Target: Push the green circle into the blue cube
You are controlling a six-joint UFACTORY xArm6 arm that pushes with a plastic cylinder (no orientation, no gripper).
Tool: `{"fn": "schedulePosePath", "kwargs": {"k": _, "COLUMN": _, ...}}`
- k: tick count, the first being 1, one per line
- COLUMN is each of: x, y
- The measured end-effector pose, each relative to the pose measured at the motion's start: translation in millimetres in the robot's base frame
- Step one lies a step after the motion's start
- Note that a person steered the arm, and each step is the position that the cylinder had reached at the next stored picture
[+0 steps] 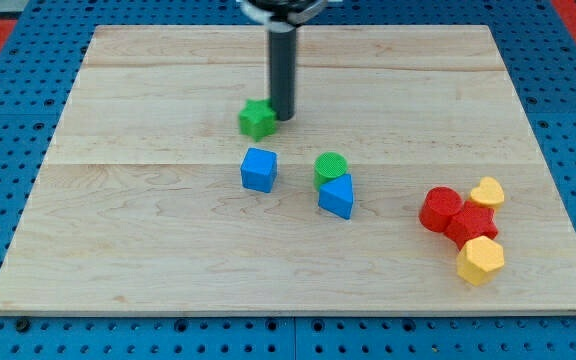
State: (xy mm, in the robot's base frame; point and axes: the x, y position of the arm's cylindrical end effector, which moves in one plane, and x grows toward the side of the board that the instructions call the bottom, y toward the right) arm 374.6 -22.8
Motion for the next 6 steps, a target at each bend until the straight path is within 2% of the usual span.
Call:
{"fn": "schedulePosePath", "kwargs": {"k": 1, "x": 14, "y": 89}}
{"fn": "schedulePosePath", "kwargs": {"k": 2, "x": 60, "y": 128}}
{"fn": "schedulePosePath", "kwargs": {"k": 4, "x": 110, "y": 60}}
{"fn": "schedulePosePath", "kwargs": {"k": 5, "x": 106, "y": -17}}
{"fn": "schedulePosePath", "kwargs": {"k": 6, "x": 88, "y": -58}}
